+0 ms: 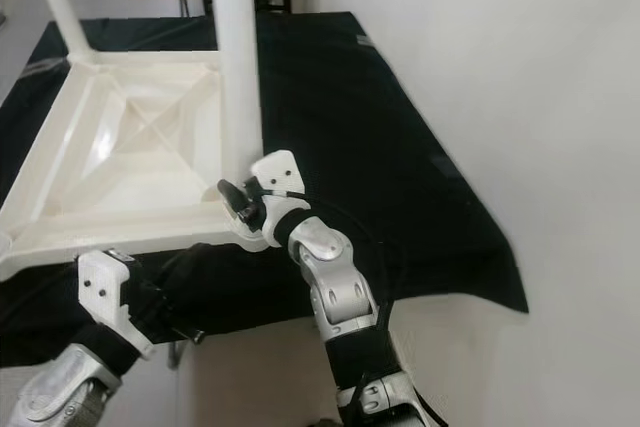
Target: Building children table
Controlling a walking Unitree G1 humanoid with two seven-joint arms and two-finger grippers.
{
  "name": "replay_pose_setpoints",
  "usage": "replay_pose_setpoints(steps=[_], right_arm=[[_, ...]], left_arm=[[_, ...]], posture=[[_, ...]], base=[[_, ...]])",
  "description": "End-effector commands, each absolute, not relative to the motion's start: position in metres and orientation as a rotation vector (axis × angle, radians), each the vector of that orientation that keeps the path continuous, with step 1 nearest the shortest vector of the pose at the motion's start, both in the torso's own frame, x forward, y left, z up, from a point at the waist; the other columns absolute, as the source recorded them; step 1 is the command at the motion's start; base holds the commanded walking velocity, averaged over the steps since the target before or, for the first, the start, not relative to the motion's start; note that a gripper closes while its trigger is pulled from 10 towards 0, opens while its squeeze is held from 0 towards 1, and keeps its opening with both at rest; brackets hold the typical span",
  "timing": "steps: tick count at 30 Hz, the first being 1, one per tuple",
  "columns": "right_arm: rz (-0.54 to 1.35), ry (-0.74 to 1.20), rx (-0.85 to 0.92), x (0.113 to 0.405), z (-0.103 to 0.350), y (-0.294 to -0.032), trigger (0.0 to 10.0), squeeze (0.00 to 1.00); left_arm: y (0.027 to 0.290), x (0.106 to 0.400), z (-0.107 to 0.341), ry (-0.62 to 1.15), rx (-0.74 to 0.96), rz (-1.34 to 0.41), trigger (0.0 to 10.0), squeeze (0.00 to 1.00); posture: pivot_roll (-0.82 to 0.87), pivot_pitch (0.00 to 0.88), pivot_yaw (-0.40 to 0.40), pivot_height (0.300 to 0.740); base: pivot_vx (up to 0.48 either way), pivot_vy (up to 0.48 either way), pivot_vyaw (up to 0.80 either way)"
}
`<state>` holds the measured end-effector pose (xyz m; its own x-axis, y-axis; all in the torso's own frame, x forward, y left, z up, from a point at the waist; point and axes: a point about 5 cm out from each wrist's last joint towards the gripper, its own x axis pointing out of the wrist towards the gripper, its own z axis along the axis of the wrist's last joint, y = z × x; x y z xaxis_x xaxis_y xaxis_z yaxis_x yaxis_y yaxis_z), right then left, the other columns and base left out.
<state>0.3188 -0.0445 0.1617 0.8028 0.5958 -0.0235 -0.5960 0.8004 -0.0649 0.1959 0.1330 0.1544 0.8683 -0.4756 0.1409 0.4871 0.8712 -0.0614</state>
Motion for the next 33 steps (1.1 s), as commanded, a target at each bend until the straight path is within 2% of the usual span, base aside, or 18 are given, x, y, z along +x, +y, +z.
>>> replay_pose_setpoints(steps=[1, 2, 5, 6, 7, 8, 12, 14, 15, 16, 17, 20, 23, 24, 27, 29, 33], right_arm=[[0.569, 0.153, -0.108, 0.314, 0.135, -0.050, 0.0, 0.00], [0.557, 0.152, -0.110, 0.314, 0.136, -0.052, 2.1, 0.00], [0.529, 0.155, -0.116, 0.313, 0.138, -0.054, 2.1, 0.00], [0.525, 0.157, -0.104, 0.313, 0.140, -0.055, 10.0, 0.00], [0.541, 0.145, -0.086, 0.313, 0.144, -0.056, 10.0, 0.01], [0.578, 0.132, -0.059, 0.314, 0.148, -0.055, 10.0, 1.00], [0.702, 0.082, -0.020, 0.317, 0.160, -0.054, 10.0, 1.00], [0.917, -0.023, -0.040, 0.324, 0.183, -0.065, 10.0, 1.00], [0.917, -0.023, -0.040, 0.324, 0.183, -0.065, 10.0, 1.00], [1.007, -0.058, -0.059, 0.328, 0.193, -0.073, 10.0, 0.80], [1.087, -0.071, -0.085, 0.332, 0.199, -0.083, 10.0, 0.00], [1.238, -0.042, -0.136, 0.337, 0.202, -0.099, 10.0, 0.00], [1.268, -0.015, -0.124, 0.342, 0.200, -0.103, 10.0, 0.00], [1.286, 0.025, -0.110, 0.347, 0.195, -0.107, 0.0, 0.00], [1.286, 0.025, -0.110, 0.347, 0.195, -0.107, 0.0, 0.00], [1.321, 0.095, -0.076, 0.356, 0.188, -0.121, 0.0, 0.00], [1.313, 0.097, -0.073, 0.356, 0.186, -0.132, 0.0, 0.00]], left_arm=[[0.133, 0.196, 0.149, -0.092, -0.099, -0.505, 10.0, 0.00], [0.132, 0.196, 0.149, -0.092, -0.099, -0.506, 10.0, 0.00], [0.132, 0.196, 0.149, -0.091, -0.100, -0.507, 10.0, 0.00], [0.132, 0.196, 0.148, -0.091, -0.101, -0.508, 10.0, 0.00], [0.132, 0.196, 0.148, -0.091, -0.102, -0.508, 10.0, 0.00], [0.131, 0.196, 0.148, -0.091, -0.102, -0.508, 10.0, 0.00], [0.131, 0.196, 0.148, -0.091, -0.102, -0.508, 10.0, 0.00], [0.130, 0.196, 0.148, -0.091, -0.103, -0.508, 10.0, 0.00], [0.130, 0.196, 0.148, -0.091, -0.103, -0.508, 10.0, 0.00], [0.130, 0.196, 0.148, -0.091, -0.103, -0.509, 10.0, 0.00], [0.130, 0.196, 0.148, -0.091, -0.104, -0.509, 10.0, 0.00], [0.130, 0.195, 0.147, -0.089, -0.104, -0.509, 10.0, 0.00], [0.130, 0.195, 0.147, -0.088, -0.104, -0.509, 10.0, 0.00], [0.130, 0.194, 0.146, -0.086, -0.105, -0.509, 10.0, 0.00], [0.130, 0.194, 0.146, -0.086, -0.105, -0.509, 10.0, 0.00], [0.130, 0.193, 0.146, -0.081, -0.106, -0.510, 10.0, 0.00], [0.131, 0.192, 0.146, -0.079, -0.107, -0.510, 10.0, 0.00]], posture=[[0.06, 0.125, -0.060, 0.740], [0.06, 0.125, -0.060, 0.740], [0.06, 0.124, -0.061, 0.740], [0.06, 0.123, -0.063, 0.740], [0.06, 0.123, -0.063, 0.740], [0.06, 0.122, -0.065, 0.740], [0.06, 0.121, -0.067, 0.740], [0.06, 0.118, -0.069, 0.740], [0.06, 0.118, -0.069, 0.740], [0.06, 0.118, -0.069, 0.740], [0.06, 0.116, -0.071, 0.740], [0.07, 0.112, -0.072, 0.740], [0.07, 0.112, -0.068, 0.740], [0.08, 0.112, -0.067, 0.740], [0.08, 0.112, -0.067, 0.740], [0.08, 0.114, -0.064, 0.740], [0.08, 0.116, -0.061, 0.740]], base=[[0.000, 0.000, 0.00], [0.000, 0.000, 0.00], [0.000, 0.000, 0.00], [0.000, 0.000, 0.00], [0.000, 0.000, 0.00], [0.000, 0.000, 0.00], [0.000, 0.000, 0.00], [0.000, 0.000, 0.00], [0.000, 0.000, 0.00], [0.000, 0.000, 0.00], [0.000, 0.000, 0.00], [0.000, 0.000, 0.00], [0.000, 0.000, 0.00], [0.000, 0.000, 0.00], [0.000, 0.000, 0.00], [0.000, 0.000, 0.00], [0.000, 0.000, 0.00]])
